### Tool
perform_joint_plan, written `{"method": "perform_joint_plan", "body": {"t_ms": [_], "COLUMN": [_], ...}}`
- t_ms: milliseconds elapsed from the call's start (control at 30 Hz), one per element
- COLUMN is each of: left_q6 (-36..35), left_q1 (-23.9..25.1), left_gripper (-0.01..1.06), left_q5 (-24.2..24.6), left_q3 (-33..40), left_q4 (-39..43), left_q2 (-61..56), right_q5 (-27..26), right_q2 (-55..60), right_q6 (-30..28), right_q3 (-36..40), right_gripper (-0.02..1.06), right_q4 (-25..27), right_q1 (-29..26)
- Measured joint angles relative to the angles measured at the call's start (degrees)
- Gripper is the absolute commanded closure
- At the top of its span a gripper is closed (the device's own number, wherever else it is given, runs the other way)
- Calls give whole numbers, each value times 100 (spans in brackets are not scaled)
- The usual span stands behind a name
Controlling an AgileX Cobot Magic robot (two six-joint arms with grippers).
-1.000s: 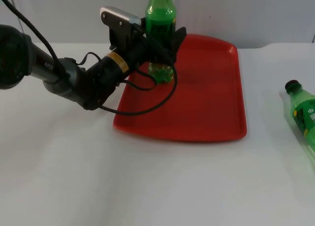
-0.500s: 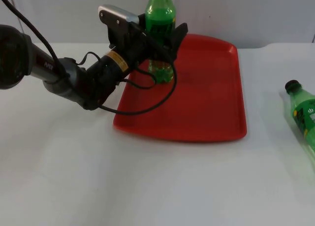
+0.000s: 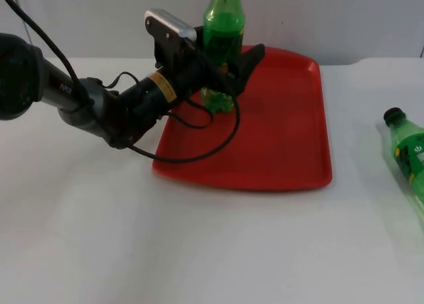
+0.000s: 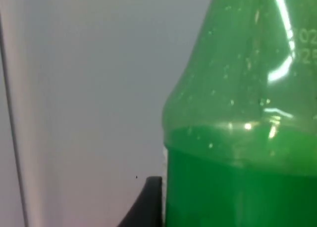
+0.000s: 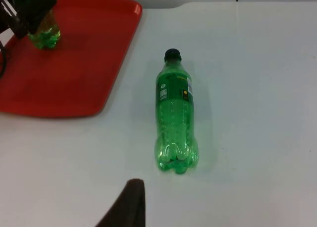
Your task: Place the bottle upright on the tray.
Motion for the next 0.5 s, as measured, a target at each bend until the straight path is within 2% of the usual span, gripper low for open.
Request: {"method": "perform_joint_plan", "body": {"t_ms": [367, 500], "left_q6": [-19, -126], "left_q1": [93, 164], "left_gripper": [15, 15], "left_q5": [176, 487], "left_q3": [0, 0], "left_q4": [-1, 27], "left_q2": [0, -40], "right_q5": [0, 0], "right_q2": [0, 0], "right_q6": [0, 0], "right_q3": [0, 0], "right_gripper": [2, 2], "right_q4": [0, 0], "right_q1": [0, 0]}}
